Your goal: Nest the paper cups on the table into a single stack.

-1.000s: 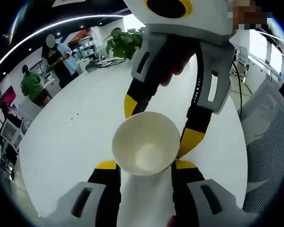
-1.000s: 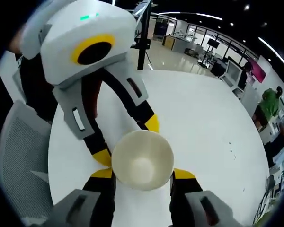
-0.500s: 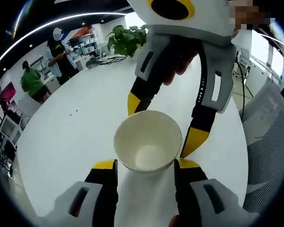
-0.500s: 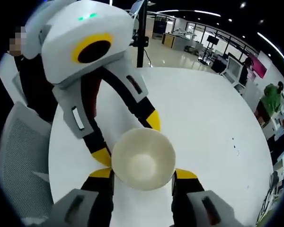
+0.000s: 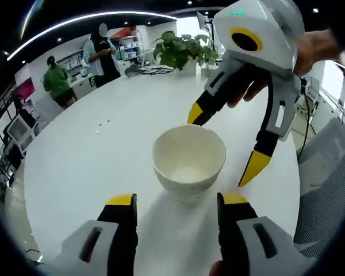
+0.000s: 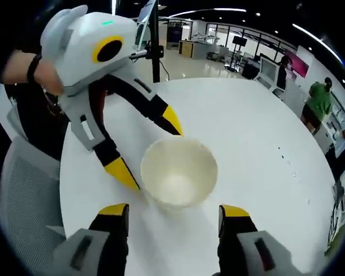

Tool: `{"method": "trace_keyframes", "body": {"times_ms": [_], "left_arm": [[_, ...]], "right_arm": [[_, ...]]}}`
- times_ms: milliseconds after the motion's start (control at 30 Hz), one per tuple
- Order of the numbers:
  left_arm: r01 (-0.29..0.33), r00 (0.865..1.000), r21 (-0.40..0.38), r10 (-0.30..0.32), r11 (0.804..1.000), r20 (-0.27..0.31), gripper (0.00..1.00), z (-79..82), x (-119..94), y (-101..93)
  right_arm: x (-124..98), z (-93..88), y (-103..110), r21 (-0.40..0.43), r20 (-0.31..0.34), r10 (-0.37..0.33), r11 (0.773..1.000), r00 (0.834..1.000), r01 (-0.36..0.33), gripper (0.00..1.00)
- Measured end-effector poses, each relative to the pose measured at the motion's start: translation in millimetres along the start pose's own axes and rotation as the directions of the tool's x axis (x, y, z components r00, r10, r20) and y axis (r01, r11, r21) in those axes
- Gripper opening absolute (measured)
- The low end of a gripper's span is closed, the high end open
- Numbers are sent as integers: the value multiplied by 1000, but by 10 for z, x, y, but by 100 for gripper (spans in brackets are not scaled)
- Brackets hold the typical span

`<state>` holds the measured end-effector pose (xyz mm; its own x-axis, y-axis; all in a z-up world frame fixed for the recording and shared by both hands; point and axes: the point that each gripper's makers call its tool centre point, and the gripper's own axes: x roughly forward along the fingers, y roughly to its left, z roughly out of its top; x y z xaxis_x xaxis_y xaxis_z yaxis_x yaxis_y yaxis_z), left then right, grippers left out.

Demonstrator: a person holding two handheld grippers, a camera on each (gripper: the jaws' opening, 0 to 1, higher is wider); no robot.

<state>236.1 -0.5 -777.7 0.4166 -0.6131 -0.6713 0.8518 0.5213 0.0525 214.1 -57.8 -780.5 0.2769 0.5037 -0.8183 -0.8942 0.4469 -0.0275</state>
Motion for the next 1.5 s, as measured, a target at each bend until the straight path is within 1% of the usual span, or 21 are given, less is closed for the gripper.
{"method": "trace_keyframes", "body": {"times_ms": [33,100,133,200,300,333,433,567,667,767,833,867,933,1033,1100,1167,1233,1300,1367,1433,1500], "left_arm": [[-5,1000,-6,5,1000,3,55,-7,-16,5],[-23,1000,-35,23,999,17,56,-28,-66,17],[-26,999,-39,27,999,20,56,-35,-82,17],[-41,999,-53,42,998,21,57,-69,-138,-12],[-55,998,-67,57,996,25,58,-115,-218,-33],[-63,998,-72,64,995,25,58,-141,-251,-42],[-82,996,-98,86,992,34,58,-186,-347,-63],[-94,995,-121,98,988,35,59,-264,-450,-128],[-111,992,-136,117,984,38,59,-320,-540,-165],[-130,989,-164,139,978,47,60,-356,-600,-148],[-138,987,-182,150,974,53,60,-377,-646,-153],[-145,986,-187,157,972,54,60,-392,-675,-159],[-151,984,-199,166,968,61,60,-400,-728,-188],[-165,981,-220,183,962,63,61,-440,-775,-190],[-169,980,-234,189,958,68,61,-455,-800,-187],[-175,977,-245,198,954,73,62,-460,-830,-196],[-175,976,-255,201,951,80,62,-463,-852,-234],[-179,975,-257,206,950,81,63,-472,-866,-257],[-184,973,-268,213,946,83,63,-480,-890,-264],[-188,972,-279,220,942,87,63,-479,-908,-281],[-192,969,-289,228,938,94,64,-471,-919,-287]], "right_arm": [[-24,-6,10,14,5,-5,1000,1000,5,64],[8,-38,-14,59,31,-15,998,999,13,64],[-29,-58,-32,76,41,-24,997,999,21,64],[-92,-75,2,96,52,-32,995,998,27,64],[-129,-162,-4,126,61,-50,991,997,42,65],[-195,-161,52,135,66,-54,990,996,45,66],[-282,-226,96,158,75,-70,986,995,58,67],[-349,-291,156,196,98,-102,977,990,81,67],[-338,-343,210,221,104,-99,973,990,74,68],[-411,-377,268,255,113,-111,964,987,79,68],[-408,-409,242,289,129,-131,953,983,89,69],[-426,-424,229,305,146,-150,947,978,100,70],[-453,-463,241,329,151,-159,939,976,102,70],[-518,-495,294,346,157,-169,932,973,106,71],[-519,-564,290,359,158,-173,927,972,106,71],[-542,-588,314,364,160,-176,925,971,107,72],[-516,-660,253,385,166,-189,916,968,113,72],[-591,-635,349,400,173,-195,910,965,112,72],[-630,-679,328,415,177,-205,903,963,115,73],[-638,-675,387,420,183,-207,901,961,114,73],[-679,-708,386,429,185,-209,896,960,113,74]]}}
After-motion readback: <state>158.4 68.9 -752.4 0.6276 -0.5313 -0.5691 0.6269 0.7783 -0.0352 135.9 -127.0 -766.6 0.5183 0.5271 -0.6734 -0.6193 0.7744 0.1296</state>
